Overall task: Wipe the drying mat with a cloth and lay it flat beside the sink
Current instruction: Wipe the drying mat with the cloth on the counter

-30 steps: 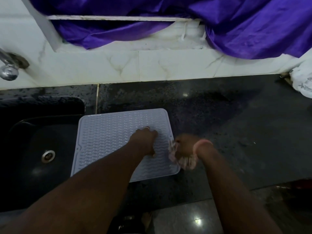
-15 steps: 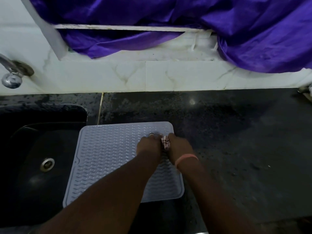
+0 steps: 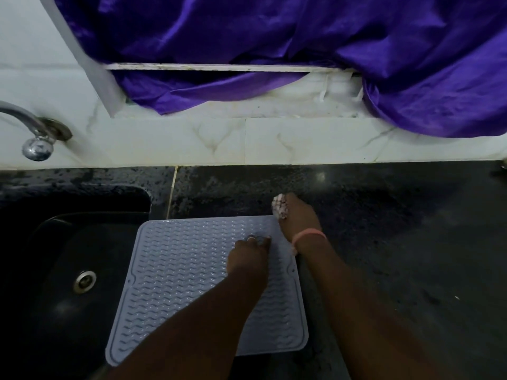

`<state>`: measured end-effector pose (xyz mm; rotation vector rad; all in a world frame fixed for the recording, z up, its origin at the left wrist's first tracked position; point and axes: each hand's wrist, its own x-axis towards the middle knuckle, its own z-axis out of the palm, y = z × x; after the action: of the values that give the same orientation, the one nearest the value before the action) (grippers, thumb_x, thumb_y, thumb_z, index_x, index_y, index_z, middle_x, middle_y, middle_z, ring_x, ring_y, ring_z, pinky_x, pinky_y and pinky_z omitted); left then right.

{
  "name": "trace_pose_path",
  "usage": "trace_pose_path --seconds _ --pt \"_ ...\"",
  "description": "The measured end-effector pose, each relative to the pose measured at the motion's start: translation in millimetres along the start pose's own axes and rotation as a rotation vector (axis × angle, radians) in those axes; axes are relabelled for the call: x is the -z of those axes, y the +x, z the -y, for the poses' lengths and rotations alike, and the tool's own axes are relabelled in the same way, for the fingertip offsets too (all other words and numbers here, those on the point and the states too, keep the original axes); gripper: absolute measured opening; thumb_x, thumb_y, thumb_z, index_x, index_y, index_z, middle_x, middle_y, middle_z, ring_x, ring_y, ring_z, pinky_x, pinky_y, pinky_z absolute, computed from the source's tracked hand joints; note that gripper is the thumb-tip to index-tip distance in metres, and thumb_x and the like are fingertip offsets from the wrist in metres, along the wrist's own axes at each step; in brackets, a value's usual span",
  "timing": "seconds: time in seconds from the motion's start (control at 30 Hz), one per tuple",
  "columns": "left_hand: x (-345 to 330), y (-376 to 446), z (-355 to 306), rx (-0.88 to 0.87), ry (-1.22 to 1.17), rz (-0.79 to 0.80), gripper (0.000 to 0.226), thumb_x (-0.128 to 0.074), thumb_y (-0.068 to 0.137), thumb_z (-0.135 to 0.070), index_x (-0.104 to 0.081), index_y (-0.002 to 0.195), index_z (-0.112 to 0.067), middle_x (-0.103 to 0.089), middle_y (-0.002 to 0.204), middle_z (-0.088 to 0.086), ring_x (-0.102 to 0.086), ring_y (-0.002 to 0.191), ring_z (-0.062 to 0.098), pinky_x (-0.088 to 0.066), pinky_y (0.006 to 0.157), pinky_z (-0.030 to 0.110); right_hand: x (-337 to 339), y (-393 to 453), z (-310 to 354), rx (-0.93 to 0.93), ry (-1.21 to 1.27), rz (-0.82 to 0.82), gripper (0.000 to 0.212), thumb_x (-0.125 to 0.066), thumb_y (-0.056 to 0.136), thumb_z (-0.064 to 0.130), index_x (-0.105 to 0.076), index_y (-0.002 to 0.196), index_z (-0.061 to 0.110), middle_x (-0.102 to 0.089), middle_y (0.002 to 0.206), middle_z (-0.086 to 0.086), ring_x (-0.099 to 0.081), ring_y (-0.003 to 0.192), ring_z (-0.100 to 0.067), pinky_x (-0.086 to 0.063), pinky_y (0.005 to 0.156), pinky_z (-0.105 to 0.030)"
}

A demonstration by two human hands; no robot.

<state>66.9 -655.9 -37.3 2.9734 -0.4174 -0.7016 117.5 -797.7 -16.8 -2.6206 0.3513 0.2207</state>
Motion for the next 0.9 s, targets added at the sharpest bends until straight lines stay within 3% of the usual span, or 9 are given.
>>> trace_pose_path --seconds 0.13,0.3,0.37,0.47,0.53,0.6,0.7,0.8,0.9 --pt "-1 0 1 0.012 -0.008 0.004 0.075 -0.071 0.084 -0.016 -0.034 0.147 -0.034 -0.043 0.138 0.013 -0.045 0.122 0.035 -0.049 0.089 0.044 -37 -13 -11 0.138 -0.214 0.006 0.026 -0.051 0.092 0.017 -0.051 0.119 0.016 -0.063 0.114 -0.011 -0.057 0.107 -0.036 -0.046 0.085 -0.041" --pt "-2 0 -1 0.027 -0.018 -0.016 0.062 -0.065 0.089 -0.023 -0.038 0.145 -0.029 -0.042 0.142 0.012 -0.042 0.125 0.034 -0.047 0.094 0.044 -21 -65 -8 0.053 -0.229 0.167 0.03 -0.041 0.103 0.036 -0.057 0.118 0.015 -0.069 0.113 -0.013 -0.064 0.104 -0.033 -0.053 0.086 -0.038" --pt "-2 -1 0 0.024 -0.037 -0.013 0.074 -0.068 0.088 -0.029 -0.028 0.151 -0.035 -0.037 0.147 0.014 -0.04 0.129 0.035 -0.047 0.095 0.046 -12 -84 -9 0.022 -0.263 0.343 0.03 -0.05 0.101 0.031 -0.06 0.124 0.015 -0.067 0.12 -0.01 -0.065 0.109 -0.028 -0.053 0.093 -0.036" --pt "-3 0 6 -0.009 -0.012 0.029 0.1 -0.08 0.077 -0.035 -0.015 0.153 -0.041 -0.031 0.152 0.014 -0.036 0.133 0.037 -0.047 0.097 0.049 -5 -84 -12 -0.059 -0.346 0.522 0.035 -0.069 0.089 0.026 -0.066 0.121 0.013 -0.067 0.122 -0.009 -0.066 0.108 -0.023 -0.052 0.088 -0.028" --pt "1 -2 10 -0.042 -0.008 0.048 0.103 -0.083 0.072 -0.04 -0.018 0.152 -0.041 -0.035 0.15 0.013 -0.038 0.133 0.035 -0.047 0.098 0.05 -2 -71 -9 -0.106 -0.256 0.382 0.029 -0.063 0.093 0.032 -0.067 0.115 0.013 -0.069 0.117 -0.01 -0.067 0.105 -0.025 -0.05 0.084 -0.029" --pt "5 -4 17 -0.054 -0.053 -0.011 0.087 -0.077 0.077 -0.046 -0.029 0.148 -0.036 -0.044 0.143 0.01 -0.045 0.128 0.032 -0.048 0.096 0.048 3 -54 -5 -0.144 -0.096 0.146 0.029 -0.054 0.098 0.034 -0.063 0.114 0.011 -0.068 0.114 -0.013 -0.065 0.107 -0.031 -0.049 0.084 -0.031" --pt "6 -9 48 0.014 -0.059 -0.176 0.07 -0.067 0.084 -0.052 -0.039 0.144 -0.029 -0.048 0.141 0.007 -0.047 0.126 0.029 -0.047 0.096 0.046 -4 -27 1 -0.131 0.062 -0.117 0.033 -0.061 0.091 0.023 -0.054 0.121 0.009 -0.065 0.115 -0.017 -0.06 0.107 -0.038 -0.052 0.088 -0.039" --pt "3 -17 103 0.118 -0.039 -0.217 0.084 -0.073 0.077 -0.055 -0.036 0.147 -0.027 -0.038 0.152 0.006 -0.039 0.135 0.03 -0.042 0.104 0.048 -29 -12 11 -0.142 0.044 -0.105 0.05 -0.065 0.09 0.021 -0.046 0.135 0.008 -0.06 0.126 -0.018 -0.054 0.114 -0.042 -0.047 0.094 -0.044" --pt "5 -22 155 0.221 -0.116 -0.116 0.106 -0.078 0.068 -0.062 -0.023 0.153 -0.028 -0.021 0.162 0.006 -0.024 0.145 0.034 -0.034 0.111 0.052 -48 -6 19 -0.194 -0.016 -0.111 0.056 -0.065 0.09 0.022 -0.042 0.139 0.009 -0.057 0.131 -0.017 -0.052 0.118 -0.042 -0.045 0.097 -0.044"
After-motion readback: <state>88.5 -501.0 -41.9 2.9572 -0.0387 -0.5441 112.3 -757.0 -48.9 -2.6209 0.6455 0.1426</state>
